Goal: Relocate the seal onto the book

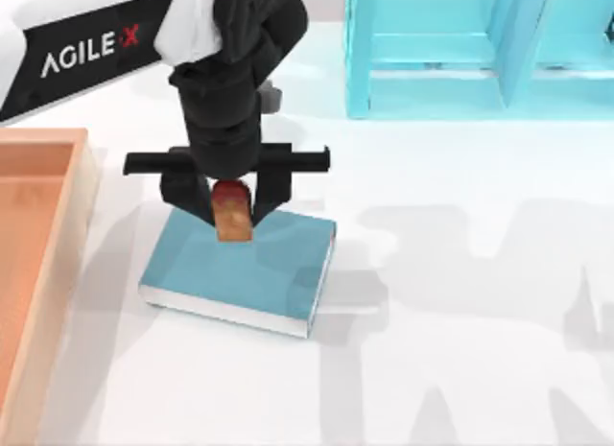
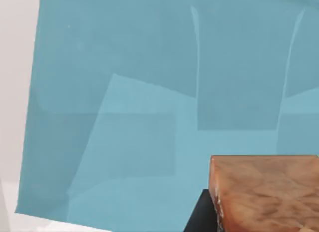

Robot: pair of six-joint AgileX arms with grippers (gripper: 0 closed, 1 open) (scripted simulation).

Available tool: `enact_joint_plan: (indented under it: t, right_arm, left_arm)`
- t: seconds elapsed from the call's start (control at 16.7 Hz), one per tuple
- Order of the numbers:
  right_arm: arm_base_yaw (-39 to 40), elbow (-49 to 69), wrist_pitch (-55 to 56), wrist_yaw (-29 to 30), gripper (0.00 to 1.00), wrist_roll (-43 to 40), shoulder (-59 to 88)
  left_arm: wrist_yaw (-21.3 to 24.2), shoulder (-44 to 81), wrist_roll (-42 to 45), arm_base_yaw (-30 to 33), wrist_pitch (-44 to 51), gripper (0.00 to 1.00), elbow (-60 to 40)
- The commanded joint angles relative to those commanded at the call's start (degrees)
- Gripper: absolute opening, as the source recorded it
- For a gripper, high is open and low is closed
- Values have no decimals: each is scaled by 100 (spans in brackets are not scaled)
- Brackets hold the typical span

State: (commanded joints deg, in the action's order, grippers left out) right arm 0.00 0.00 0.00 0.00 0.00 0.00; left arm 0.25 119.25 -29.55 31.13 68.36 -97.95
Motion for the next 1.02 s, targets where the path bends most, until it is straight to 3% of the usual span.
enact_joint_plan:
  t: [0.6,1.02]
  right_arm:
    - [0,0,0,0,100,0,0]
    - [0,0,0,0,100,0,0]
  left_arm:
    - [0,0,0,0,0,98,0]
    - [0,0,0,0,0,100,0]
